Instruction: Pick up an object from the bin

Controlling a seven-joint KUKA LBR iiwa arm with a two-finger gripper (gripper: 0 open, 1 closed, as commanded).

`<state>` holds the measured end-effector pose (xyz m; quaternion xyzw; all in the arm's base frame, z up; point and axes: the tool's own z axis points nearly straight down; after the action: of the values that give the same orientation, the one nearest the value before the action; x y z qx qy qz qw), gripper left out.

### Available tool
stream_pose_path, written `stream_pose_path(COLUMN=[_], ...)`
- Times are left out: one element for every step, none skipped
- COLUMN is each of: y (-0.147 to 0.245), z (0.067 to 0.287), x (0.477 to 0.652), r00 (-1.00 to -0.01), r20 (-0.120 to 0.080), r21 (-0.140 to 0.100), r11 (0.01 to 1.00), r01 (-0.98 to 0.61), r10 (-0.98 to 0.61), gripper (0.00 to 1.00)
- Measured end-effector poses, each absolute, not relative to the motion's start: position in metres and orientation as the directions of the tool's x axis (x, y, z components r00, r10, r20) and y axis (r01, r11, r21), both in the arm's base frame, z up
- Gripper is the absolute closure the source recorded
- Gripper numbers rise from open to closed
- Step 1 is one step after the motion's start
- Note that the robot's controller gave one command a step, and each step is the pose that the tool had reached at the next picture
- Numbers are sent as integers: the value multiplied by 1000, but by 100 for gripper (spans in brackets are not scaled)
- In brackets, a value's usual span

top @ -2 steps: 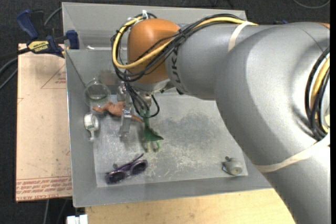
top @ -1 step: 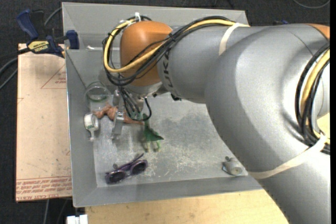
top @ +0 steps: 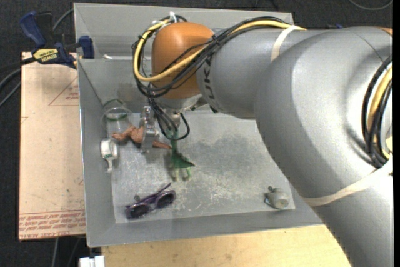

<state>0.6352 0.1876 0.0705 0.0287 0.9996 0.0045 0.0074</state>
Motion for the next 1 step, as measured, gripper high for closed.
stream_pose_path(y=[188], z=[70], x=[635], r00=[-998], r20=[-15], r21=[10], r11=[998], r01=[57], r10=[57], gripper=[100])
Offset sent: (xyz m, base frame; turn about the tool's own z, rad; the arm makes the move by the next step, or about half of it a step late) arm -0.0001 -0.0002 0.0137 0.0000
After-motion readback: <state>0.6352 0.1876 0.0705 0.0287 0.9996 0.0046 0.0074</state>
